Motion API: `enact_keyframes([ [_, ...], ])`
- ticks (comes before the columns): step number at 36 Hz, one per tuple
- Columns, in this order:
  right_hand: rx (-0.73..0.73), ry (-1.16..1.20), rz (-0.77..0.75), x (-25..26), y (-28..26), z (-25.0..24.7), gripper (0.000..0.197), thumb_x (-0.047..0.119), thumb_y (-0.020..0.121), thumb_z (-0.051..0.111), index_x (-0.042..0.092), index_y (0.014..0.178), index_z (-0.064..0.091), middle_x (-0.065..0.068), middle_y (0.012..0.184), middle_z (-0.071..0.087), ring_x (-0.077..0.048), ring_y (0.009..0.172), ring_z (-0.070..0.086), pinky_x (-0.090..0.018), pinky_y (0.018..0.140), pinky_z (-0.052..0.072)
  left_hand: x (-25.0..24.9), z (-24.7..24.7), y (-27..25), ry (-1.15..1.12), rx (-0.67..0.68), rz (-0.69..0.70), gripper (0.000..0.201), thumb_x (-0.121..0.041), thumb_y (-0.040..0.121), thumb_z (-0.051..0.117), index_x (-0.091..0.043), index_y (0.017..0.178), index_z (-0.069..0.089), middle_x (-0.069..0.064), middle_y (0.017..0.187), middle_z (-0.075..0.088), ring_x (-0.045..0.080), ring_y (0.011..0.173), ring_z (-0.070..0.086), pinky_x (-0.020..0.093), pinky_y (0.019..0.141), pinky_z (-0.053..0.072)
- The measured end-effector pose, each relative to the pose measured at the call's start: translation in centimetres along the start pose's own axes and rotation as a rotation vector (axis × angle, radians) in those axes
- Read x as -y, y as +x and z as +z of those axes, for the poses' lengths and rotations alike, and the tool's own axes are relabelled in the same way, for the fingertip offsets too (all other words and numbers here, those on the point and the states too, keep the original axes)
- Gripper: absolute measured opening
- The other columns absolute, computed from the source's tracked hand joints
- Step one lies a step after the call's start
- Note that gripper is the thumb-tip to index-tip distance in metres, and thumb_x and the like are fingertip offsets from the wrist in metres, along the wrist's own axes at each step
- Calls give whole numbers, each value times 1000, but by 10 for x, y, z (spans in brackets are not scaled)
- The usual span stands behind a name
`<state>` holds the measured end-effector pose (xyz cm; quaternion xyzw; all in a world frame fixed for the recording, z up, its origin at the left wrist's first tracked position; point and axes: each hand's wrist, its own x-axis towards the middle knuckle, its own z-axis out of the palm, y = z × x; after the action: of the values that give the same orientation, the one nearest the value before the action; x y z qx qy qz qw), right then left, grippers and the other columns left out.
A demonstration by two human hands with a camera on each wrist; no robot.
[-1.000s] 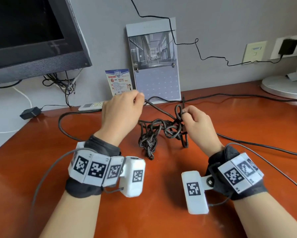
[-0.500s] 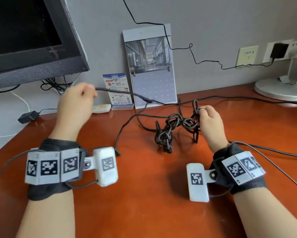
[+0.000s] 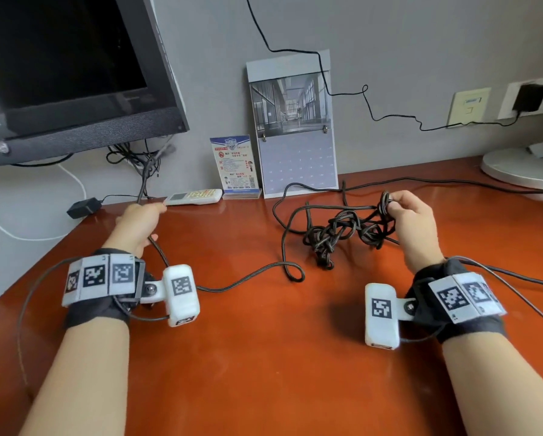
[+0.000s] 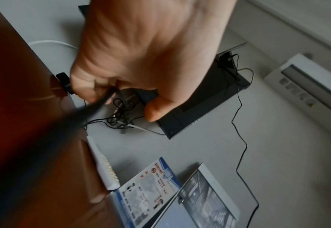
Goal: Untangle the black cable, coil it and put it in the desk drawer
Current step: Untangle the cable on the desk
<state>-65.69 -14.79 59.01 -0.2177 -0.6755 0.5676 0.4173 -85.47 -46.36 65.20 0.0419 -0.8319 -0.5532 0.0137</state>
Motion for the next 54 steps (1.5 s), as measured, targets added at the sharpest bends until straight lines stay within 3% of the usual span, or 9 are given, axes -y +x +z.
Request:
enact_keyframes([
  [6, 61, 50, 15, 1, -3, 1, 32, -6, 90, 38, 15, 68, 48, -2, 70, 49, -10, 61, 44, -8, 46, 37, 7, 14, -21, 450, -32, -10, 64, -34, 91, 56, -1, 141, 33, 19, 141, 21, 34, 129, 28, 40, 105, 32],
  [11, 113, 71, 20, 0, -4, 1, 31, -7, 90, 40, 14, 69, 48, -2, 70, 50, -10, 62, 45, -13, 52, 40, -22, 56, -78, 513, 280, 347, 42, -29, 91, 54, -20, 132, 50, 11, 142, 28, 25, 135, 26, 30, 110, 21],
  [19, 93, 100, 42, -2, -6, 0, 33, -10, 85, 40, 15, 65, 48, -2, 69, 51, -15, 64, 47, -24, 59, 39, -36, 130, -126, 713, 822, 400, 98, -34, 77, 73, -24, 148, 6, 3, 124, 51, 19, 107, 54, 27, 90, 43],
  [26, 111, 130, 68, -3, -5, 3, 32, -13, 77, 35, 11, 62, 48, -2, 63, 48, -20, 61, 44, -28, 57, 38, -33, 122, -116, 918, 755, 453, 68, -4, 84, 59, -29, 137, 24, 7, 120, 25, 13, 60, 46, 18, 47, 38],
  [32, 119, 109, 63, -2, -5, 5, 30, -12, 75, 31, 10, 62, 46, -4, 62, 45, -14, 53, 41, -24, 53, 34, -41, 104, -104, 826, 803, 639, 12, -17, 92, 54, -20, 101, 61, -6, 99, 50, 15, 93, 54, 21, 71, 37],
  [39, 173, -9, 50, -1, -8, 8, 24, -5, 87, 36, 6, 77, 55, -3, 66, 51, 3, 43, 45, -12, 45, 38, -49, 103, -92, 489, 530, 674, 19, -14, 99, 39, -18, 83, 49, -7, 77, 62, 13, 62, 50, 18, 51, 36],
  [44, 339, -179, 36, -5, -11, 8, 20, 15, 87, 57, 25, 70, 59, -7, 90, 55, -16, 94, 47, -26, 83, 38, -75, 91, -87, 174, 305, 606, 19, -8, 100, 25, -12, 97, 43, 0, 73, 43, 14, 56, 47, 22, 47, 49],
  [49, 542, 172, 122, 0, -16, 7, 21, 2, 81, 56, 19, 94, 57, 6, 84, 46, -3, 72, 48, -12, 60, 37, -89, 84, -86, 96, 191, 710, 27, -6, 98, 25, -15, 95, 50, -4, 68, 39, 10, 53, 33, 24, 46, 31],
  [54, 261, 240, 171, -1, -10, 7, 23, 11, 75, 47, 24, 93, 53, 7, 85, 49, -8, 71, 44, -23, 67, 36, -101, 81, -93, 46, 161, 810, 29, -7, 99, 27, -16, 93, 53, -6, 64, 39, 7, 50, 33, 25, 48, 31],
])
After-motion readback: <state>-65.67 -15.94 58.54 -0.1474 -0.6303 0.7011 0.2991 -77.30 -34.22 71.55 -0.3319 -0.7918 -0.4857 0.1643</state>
